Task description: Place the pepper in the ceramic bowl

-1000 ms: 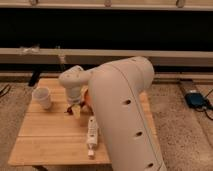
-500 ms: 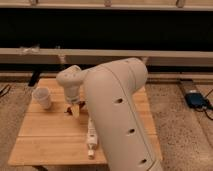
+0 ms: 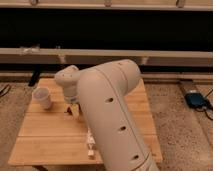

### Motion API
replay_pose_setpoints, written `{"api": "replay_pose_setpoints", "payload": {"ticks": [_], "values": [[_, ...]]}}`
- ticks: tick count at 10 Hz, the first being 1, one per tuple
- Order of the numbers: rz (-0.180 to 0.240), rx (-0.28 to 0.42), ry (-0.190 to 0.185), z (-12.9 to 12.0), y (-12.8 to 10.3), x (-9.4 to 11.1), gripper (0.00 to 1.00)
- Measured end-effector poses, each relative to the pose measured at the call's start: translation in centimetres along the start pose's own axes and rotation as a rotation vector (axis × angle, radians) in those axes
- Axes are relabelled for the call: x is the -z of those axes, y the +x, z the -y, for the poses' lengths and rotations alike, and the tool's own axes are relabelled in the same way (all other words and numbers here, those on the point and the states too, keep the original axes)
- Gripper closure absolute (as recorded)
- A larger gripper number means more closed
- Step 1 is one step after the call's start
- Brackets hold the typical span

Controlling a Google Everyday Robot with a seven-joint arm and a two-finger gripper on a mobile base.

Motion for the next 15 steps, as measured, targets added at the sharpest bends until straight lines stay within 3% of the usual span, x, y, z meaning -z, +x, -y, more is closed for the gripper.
{"api": "replay_pose_setpoints", "payload": {"ticks": [4,5,11,13,15], "values": [[-0.027,0.010,-0.005,0.4,1.4,0.3,0.80],[-0.025,0.019,0.002,0.3,1.1,0.9,0.86],[0.084,0.104,0.059,-0.4,-3.3,10.1,0.88],[0.094,0.068,0.075,0.5,-2.4,11.7,0.88],[0.093,0.001,0.084,2.1,0.6,12.2,0.88]]}}
